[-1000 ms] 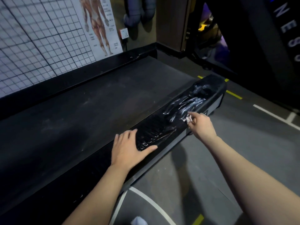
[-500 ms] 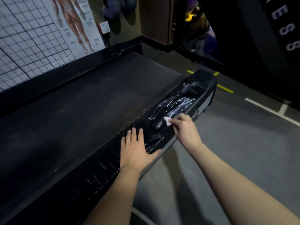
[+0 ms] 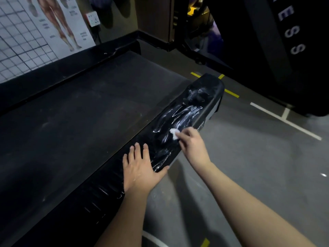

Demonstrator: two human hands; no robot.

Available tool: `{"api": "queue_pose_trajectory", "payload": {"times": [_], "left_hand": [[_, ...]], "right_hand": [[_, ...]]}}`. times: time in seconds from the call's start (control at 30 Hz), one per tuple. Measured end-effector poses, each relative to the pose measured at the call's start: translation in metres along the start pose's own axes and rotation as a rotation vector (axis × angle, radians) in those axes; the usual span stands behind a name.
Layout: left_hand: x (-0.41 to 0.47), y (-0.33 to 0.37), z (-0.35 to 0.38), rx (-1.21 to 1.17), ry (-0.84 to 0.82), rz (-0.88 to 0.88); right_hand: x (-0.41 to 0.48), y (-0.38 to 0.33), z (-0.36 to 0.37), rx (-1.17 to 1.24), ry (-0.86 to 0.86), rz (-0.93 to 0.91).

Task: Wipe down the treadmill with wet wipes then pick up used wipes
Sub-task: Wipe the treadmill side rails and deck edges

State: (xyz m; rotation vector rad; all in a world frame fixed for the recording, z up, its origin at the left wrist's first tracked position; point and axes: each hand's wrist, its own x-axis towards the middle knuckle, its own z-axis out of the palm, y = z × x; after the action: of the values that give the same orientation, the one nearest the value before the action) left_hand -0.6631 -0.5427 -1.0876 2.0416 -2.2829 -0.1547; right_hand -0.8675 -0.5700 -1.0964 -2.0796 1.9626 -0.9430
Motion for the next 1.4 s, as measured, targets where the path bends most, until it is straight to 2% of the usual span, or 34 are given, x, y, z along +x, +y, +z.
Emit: {"api": "queue_pose_trajectory", "payload": {"times": [0.1, 0.17, 0.23, 0.37, 0.47, 0.57, 0.7, 0.8, 0.9, 1.0, 1.1, 1.17, 1.33, 1.4], "left_hand": [[0.0, -0.001, 0.002, -0.003, 0.016, 0.003], [0.0, 0.0, 0.002, 0.003, 0.018, 0.004], [-0.001, -0.001, 0.002, 0.002, 0.017, 0.003], [0.0, 0.0, 0.002, 0.008, 0.008, -0.003], [0.0, -0.001, 0.004, -0.003, 0.025, 0.003], [0.001, -0.002, 0.006, -0.009, 0.023, 0.006], [0.001, -0.002, 0.007, -0.014, 0.031, 0.006], [0.001, -0.001, 0.006, -0.02, 0.027, 0.004], [0.0, -0.001, 0.005, -0.03, 0.031, 0.006], [0.001, 0.0, 0.005, -0.035, 0.027, -0.004], [0.001, 0.0, 0.006, -0.025, 0.034, 0.001], [0.001, 0.0, 0.006, -0.018, 0.036, -0.001], [0.001, 0.0, 0.006, -0.007, 0.031, -0.013], [0.001, 0.001, 0.005, -0.008, 0.035, -0.017]], "right_hand": [[0.011, 0.017, -0.014, 0.061, 0.137, 0.377], [0.012, 0.02, -0.025, 0.088, 0.186, 0.474], [0.009, 0.008, -0.031, 0.074, 0.159, 0.357], [-0.004, -0.011, -0.025, -0.014, -0.109, -0.132], [-0.002, -0.004, -0.013, -0.163, -0.221, -0.28], [0.036, 0.017, -0.018, -0.316, -0.163, -0.174], [0.092, 0.057, -0.029, -0.289, -0.196, 0.201], [0.095, 0.047, -0.027, -0.378, -0.263, 0.138], [0.068, 0.018, -0.02, -0.235, -0.238, 0.106], [0.032, -0.002, -0.01, -0.096, -0.271, -0.016], [0.032, -0.003, -0.009, -0.091, -0.316, -0.094], [0.058, 0.012, -0.01, -0.129, -0.293, -0.049], [0.125, 0.068, -0.022, -0.178, -0.112, 0.236], [0.129, 0.072, -0.021, -0.174, -0.088, 0.274]]}}
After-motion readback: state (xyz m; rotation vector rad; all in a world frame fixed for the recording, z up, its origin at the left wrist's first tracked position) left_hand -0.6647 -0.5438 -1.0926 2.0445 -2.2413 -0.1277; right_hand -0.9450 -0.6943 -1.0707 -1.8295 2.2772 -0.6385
